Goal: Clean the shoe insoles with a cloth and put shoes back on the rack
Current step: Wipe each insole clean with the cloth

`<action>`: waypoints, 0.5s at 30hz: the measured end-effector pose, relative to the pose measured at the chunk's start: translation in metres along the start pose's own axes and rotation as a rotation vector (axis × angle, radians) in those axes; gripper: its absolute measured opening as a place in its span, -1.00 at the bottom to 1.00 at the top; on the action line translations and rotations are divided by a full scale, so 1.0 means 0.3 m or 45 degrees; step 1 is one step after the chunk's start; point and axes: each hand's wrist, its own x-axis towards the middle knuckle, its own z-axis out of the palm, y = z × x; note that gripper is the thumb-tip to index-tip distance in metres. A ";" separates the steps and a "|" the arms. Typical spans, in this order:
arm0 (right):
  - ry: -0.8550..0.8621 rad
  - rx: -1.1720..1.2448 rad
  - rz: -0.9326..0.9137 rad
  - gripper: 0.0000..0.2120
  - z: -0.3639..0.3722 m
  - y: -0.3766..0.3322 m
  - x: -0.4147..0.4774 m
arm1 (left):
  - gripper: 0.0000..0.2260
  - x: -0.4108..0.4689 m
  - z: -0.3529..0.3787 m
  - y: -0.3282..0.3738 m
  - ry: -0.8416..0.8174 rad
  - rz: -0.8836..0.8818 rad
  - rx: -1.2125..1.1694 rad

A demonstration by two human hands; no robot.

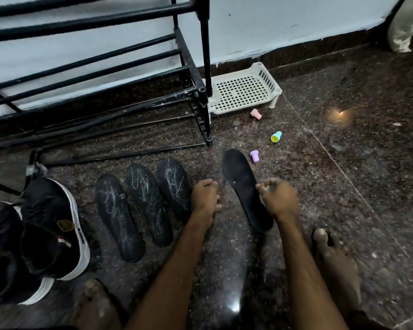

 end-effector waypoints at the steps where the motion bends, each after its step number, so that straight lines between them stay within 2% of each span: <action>1: 0.007 -0.058 0.026 -0.83 0.012 -0.001 0.011 | -0.82 0.009 -0.023 0.000 0.078 0.029 -0.005; 6: 0.058 -0.207 0.103 -0.75 0.053 -0.001 0.032 | -0.93 0.065 -0.155 0.011 0.409 0.170 0.142; 8: 0.069 -0.234 0.082 -0.75 0.053 -0.005 0.032 | -0.90 0.082 -0.195 0.014 0.491 0.192 0.191; 12: 0.214 -0.207 -0.203 -0.80 0.024 -0.012 0.015 | -0.82 0.069 -0.222 0.018 0.514 0.238 0.239; 15: 0.239 -0.149 -0.323 -0.79 0.012 -0.011 -0.019 | -0.88 0.038 -0.205 0.016 0.369 0.291 0.196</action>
